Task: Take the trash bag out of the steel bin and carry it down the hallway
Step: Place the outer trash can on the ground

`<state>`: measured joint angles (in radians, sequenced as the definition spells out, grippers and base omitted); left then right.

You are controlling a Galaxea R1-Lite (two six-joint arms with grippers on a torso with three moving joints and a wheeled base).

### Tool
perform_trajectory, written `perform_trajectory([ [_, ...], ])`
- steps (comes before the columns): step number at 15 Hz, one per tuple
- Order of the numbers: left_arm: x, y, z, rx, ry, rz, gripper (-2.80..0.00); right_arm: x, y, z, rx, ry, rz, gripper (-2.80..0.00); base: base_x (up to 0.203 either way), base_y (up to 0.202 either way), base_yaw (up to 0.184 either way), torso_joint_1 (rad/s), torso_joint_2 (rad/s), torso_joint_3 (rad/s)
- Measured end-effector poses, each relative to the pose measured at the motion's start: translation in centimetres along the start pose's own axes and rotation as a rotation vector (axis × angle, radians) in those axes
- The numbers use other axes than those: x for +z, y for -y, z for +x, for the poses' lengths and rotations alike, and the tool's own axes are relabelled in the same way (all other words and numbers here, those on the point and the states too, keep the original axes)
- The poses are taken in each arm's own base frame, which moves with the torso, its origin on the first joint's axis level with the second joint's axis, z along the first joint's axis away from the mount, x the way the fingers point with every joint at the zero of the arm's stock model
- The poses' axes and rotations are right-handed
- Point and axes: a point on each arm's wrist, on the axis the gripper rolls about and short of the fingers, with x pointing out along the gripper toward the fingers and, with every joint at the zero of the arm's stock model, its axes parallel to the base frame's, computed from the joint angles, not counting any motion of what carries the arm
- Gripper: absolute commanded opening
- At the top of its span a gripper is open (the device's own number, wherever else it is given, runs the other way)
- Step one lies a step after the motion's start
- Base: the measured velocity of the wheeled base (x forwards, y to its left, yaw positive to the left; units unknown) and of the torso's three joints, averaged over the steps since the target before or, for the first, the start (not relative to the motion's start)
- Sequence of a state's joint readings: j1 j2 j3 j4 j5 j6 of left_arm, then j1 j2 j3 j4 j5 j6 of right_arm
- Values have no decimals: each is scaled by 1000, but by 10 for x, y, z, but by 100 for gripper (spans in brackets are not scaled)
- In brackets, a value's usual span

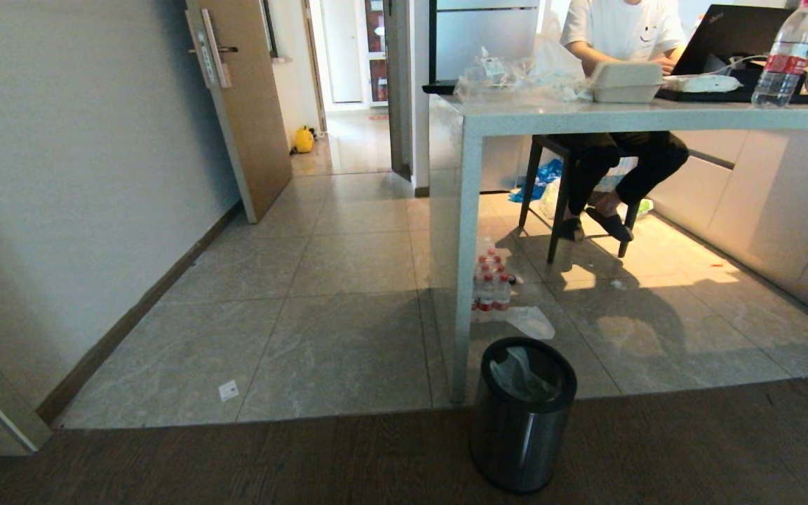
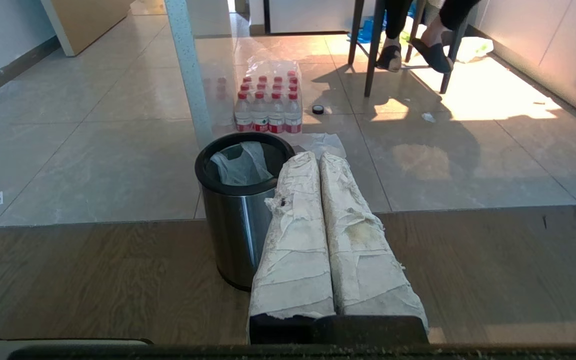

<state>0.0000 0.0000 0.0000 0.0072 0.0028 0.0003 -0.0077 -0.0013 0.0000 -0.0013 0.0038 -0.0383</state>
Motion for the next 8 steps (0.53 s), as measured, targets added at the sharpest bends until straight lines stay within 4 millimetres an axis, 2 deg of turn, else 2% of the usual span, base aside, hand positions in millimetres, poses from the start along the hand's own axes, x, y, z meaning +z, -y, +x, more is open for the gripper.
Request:
perform_trajectory([
  [8, 0, 0, 0, 0, 0, 0, -280, 0, 0, 0, 2, 1, 0, -280, 0, 0, 0, 0, 0, 0],
])
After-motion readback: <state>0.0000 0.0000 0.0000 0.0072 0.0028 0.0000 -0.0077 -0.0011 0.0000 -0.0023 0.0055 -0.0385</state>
